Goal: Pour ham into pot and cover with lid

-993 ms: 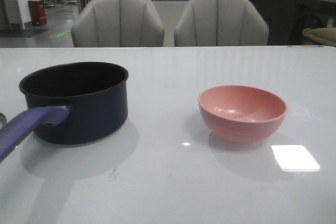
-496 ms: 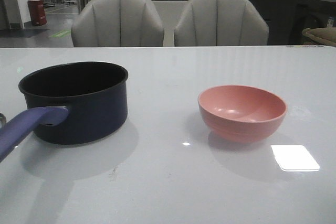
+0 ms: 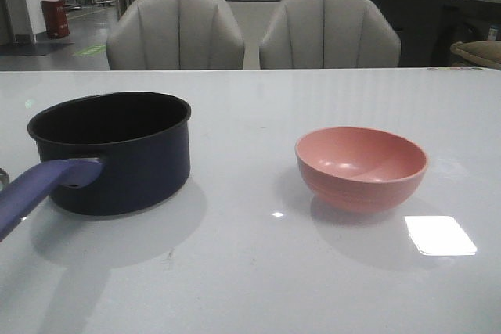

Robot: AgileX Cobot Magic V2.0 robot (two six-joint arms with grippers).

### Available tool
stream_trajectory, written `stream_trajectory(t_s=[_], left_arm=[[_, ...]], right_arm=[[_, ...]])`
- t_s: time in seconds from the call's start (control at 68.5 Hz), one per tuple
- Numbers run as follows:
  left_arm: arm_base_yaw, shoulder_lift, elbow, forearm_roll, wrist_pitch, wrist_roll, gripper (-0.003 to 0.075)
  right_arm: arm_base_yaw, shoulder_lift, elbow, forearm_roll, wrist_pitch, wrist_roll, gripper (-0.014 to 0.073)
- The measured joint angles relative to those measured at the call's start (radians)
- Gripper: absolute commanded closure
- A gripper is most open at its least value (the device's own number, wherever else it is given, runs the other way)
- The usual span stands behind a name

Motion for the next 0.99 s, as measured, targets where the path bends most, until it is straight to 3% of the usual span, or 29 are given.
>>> stream_trajectory(t_s=[0.277, 0.993], left_arm=[[0.092, 0.128, -0.069, -0.072, 0.020, 0.052, 0.0062], [0.090, 0.327, -0.073, -0.082, -0.012, 0.070, 0.0068]], right_arm=[[0.000, 0.000, 0.000, 0.000, 0.000, 0.000, 0.0449], [0.000, 0.000, 0.000, 0.000, 0.000, 0.000, 0.0449]])
